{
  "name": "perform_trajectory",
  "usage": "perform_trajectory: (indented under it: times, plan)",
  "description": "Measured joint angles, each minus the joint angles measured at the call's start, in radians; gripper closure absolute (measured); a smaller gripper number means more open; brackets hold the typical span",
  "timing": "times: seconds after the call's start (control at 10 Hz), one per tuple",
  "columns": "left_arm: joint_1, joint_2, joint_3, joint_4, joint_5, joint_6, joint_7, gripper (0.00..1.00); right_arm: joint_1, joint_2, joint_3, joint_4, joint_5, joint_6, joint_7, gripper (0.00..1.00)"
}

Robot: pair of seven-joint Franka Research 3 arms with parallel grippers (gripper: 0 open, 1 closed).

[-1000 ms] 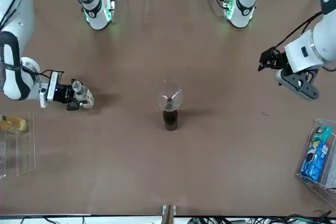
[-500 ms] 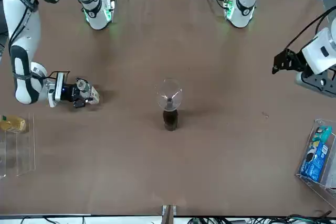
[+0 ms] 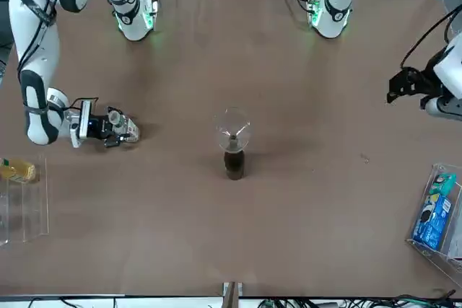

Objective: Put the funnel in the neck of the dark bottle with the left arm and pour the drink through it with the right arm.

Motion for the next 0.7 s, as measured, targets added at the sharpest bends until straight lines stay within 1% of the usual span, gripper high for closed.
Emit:
perform_trajectory:
  times: [0.1,0.2,0.3,0.5,0.6,0.7]
  plan:
    - [-0.088,-0.049,0.098,-0.054,-0.016,0.027,-0.008,0.0,0.0,0.011,0.0,0.003,0.003,-0.008,-0.002,0.51]
    - [-0.157,-0.094,0.178,-0.096,-0.032,0.039,-0.02,0.0,0.0,0.018,0.0,0.004,0.004,-0.011,-0.003,0.48]
    - [-0.187,-0.121,0.218,-0.115,-0.038,0.04,-0.023,0.0,0.0,0.019,0.0,0.005,0.004,-0.012,-0.003,0.47]
    - [-0.188,-0.131,0.23,-0.119,-0.039,0.038,-0.025,0.0,0.0,0.019,0.0,0.008,0.005,-0.018,-0.003,0.41]
    - [-0.188,-0.128,0.229,-0.121,-0.039,0.037,-0.028,0.0,0.0,0.019,0.0,0.009,0.005,-0.025,-0.003,0.33]
    - [-0.188,-0.118,0.229,-0.114,-0.039,0.039,-0.029,0.0,0.0,0.019,0.0,0.01,0.005,-0.027,-0.003,0.3]
